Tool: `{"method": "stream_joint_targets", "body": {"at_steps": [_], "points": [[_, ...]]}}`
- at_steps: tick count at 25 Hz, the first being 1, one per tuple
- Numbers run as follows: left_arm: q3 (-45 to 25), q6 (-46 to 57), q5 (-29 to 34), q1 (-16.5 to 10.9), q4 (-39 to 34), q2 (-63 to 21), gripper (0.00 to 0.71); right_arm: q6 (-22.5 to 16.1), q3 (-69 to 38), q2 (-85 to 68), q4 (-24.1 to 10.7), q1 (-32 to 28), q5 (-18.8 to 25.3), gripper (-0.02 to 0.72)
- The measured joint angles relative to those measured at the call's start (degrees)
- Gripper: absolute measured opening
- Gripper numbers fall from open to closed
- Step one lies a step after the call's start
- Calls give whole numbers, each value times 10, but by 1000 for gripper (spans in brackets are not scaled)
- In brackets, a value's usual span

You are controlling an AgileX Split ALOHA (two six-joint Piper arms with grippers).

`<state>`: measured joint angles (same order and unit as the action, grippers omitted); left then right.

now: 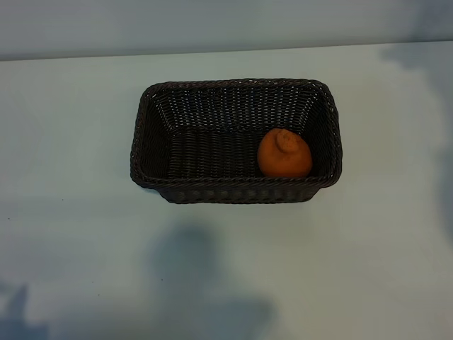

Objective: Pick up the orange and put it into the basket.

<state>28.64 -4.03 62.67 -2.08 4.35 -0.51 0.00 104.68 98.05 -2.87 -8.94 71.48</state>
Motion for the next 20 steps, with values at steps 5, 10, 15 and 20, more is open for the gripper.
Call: {"method": "stream_joint_targets", "body": {"at_steps": [5, 10, 15, 20], "points": [[0, 0, 0, 0, 0, 0, 592, -6, -10, -109, 5, 0, 0, 590], [0, 0, 0, 0, 0, 0, 592, -4, -86, -246, -3, 0, -4, 590], [0, 0, 0, 0, 0, 0, 592, 0, -208, -413, -11, 0, -11, 590], [0, 0, 0, 0, 0, 0, 592, 0, -322, -600, -15, 0, -11, 590]]}}
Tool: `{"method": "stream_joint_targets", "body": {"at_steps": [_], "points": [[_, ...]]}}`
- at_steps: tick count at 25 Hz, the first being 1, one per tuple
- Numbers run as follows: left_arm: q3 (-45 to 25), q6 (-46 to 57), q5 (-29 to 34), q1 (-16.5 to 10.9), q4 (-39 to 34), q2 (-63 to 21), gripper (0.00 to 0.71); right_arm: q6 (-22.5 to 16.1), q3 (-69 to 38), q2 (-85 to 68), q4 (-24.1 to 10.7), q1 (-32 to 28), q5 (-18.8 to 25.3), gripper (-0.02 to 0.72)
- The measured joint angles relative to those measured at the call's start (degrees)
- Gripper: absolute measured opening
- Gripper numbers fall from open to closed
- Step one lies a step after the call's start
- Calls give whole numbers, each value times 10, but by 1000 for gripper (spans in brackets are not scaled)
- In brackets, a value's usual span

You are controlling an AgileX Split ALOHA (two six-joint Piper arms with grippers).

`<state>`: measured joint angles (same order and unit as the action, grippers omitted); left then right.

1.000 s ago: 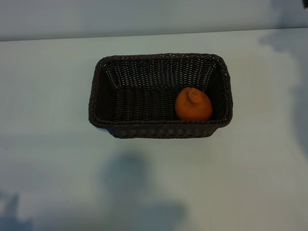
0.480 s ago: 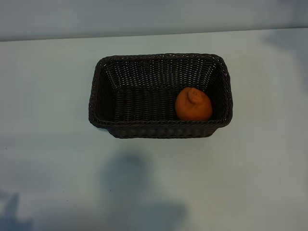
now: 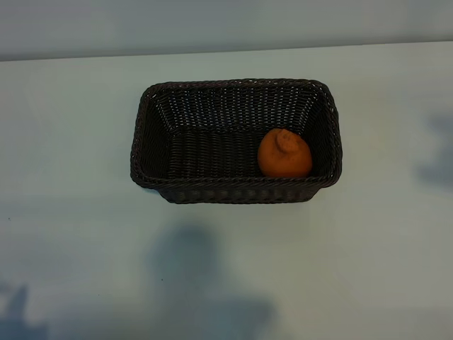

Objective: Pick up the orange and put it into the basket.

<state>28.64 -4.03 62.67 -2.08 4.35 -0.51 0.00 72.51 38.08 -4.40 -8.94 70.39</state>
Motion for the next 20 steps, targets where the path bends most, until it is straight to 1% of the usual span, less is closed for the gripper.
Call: {"method": "stream_joint_targets", "body": {"at_steps": [7, 13, 20], "points": [[0, 0, 0, 0, 0, 0, 592, -21, -108, -173, -1, 0, 0, 589], [0, 2, 0, 0, 0, 0, 592, -23, -196, -230, -1, 0, -13, 589], [0, 1, 0, 0, 0, 0, 592, -23, -281, -306, 1, 0, -45, 589]]}}
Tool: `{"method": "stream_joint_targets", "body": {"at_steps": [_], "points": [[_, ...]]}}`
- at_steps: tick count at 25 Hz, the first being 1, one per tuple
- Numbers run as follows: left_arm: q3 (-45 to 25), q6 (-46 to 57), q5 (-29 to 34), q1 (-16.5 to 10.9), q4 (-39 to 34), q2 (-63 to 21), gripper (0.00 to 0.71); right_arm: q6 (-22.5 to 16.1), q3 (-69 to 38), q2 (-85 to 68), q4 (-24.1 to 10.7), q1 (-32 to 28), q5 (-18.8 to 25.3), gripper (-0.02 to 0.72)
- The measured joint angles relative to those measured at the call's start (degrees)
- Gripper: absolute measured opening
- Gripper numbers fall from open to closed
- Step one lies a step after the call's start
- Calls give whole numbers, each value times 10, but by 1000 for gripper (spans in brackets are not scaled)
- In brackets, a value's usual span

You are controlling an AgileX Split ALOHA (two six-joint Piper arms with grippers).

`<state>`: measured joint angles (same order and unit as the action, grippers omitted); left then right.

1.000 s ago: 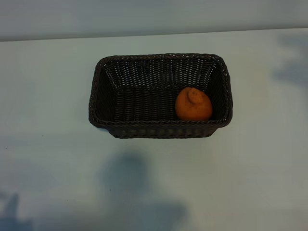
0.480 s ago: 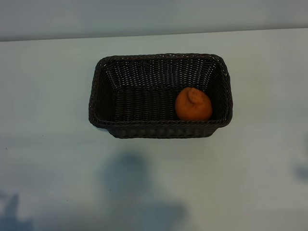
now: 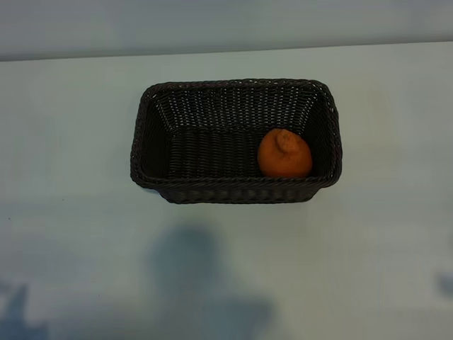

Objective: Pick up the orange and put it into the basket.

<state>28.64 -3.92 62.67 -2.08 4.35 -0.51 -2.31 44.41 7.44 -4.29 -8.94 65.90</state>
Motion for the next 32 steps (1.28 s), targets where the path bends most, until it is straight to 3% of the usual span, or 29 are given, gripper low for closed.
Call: {"method": "stream_joint_targets", "body": {"at_steps": [6, 10, 19, 25, 32], "points": [[0, 0, 0, 0, 0, 0, 592, 3, -39, -66, 1, 10, -10, 571], [0, 0, 0, 0, 0, 0, 592, 4, -51, -79, 4, 11, 6, 556], [0, 0, 0, 0, 0, 0, 592, 14, -103, -79, 43, 15, 13, 554], [0, -1, 0, 0, 0, 0, 592, 47, -148, -79, 53, 15, -7, 554], [0, -1, 0, 0, 0, 0, 592, 52, -153, -79, 82, 15, -21, 554]]}}
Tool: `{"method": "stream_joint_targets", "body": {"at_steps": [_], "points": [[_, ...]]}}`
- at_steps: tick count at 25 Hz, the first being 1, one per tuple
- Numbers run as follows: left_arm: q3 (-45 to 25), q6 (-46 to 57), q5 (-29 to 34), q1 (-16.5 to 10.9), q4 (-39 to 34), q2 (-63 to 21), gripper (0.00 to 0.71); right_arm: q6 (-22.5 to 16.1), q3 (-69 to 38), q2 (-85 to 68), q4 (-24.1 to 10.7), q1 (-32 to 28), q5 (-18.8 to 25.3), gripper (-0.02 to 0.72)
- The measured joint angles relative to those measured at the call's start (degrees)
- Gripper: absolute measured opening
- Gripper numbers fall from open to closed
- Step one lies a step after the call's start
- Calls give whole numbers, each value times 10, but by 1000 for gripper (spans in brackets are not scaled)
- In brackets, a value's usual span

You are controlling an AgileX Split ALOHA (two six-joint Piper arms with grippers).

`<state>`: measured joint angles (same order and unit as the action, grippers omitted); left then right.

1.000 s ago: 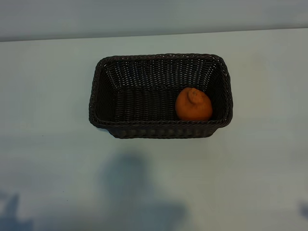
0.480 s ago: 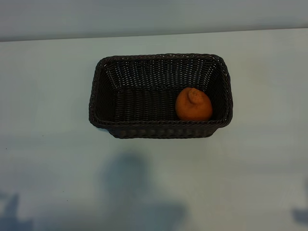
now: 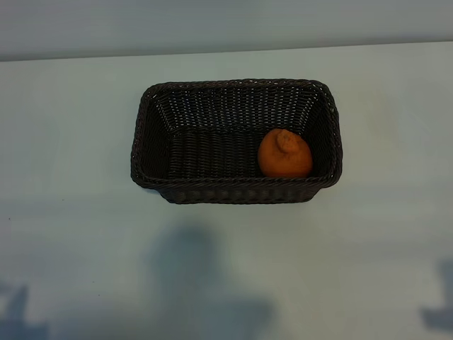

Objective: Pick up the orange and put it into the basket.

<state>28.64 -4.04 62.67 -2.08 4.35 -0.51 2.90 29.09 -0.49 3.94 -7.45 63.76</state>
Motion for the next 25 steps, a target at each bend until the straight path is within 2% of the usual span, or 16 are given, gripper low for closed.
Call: {"method": "stream_joint_targets", "body": {"at_steps": [6, 25], "points": [[0, 0, 0, 0, 0, 0, 592, 2, 0, 0, 12, 0, -7, 554], [0, 0, 0, 0, 0, 0, 592, 11, -11, 0, 13, 0, -24, 552]]}}
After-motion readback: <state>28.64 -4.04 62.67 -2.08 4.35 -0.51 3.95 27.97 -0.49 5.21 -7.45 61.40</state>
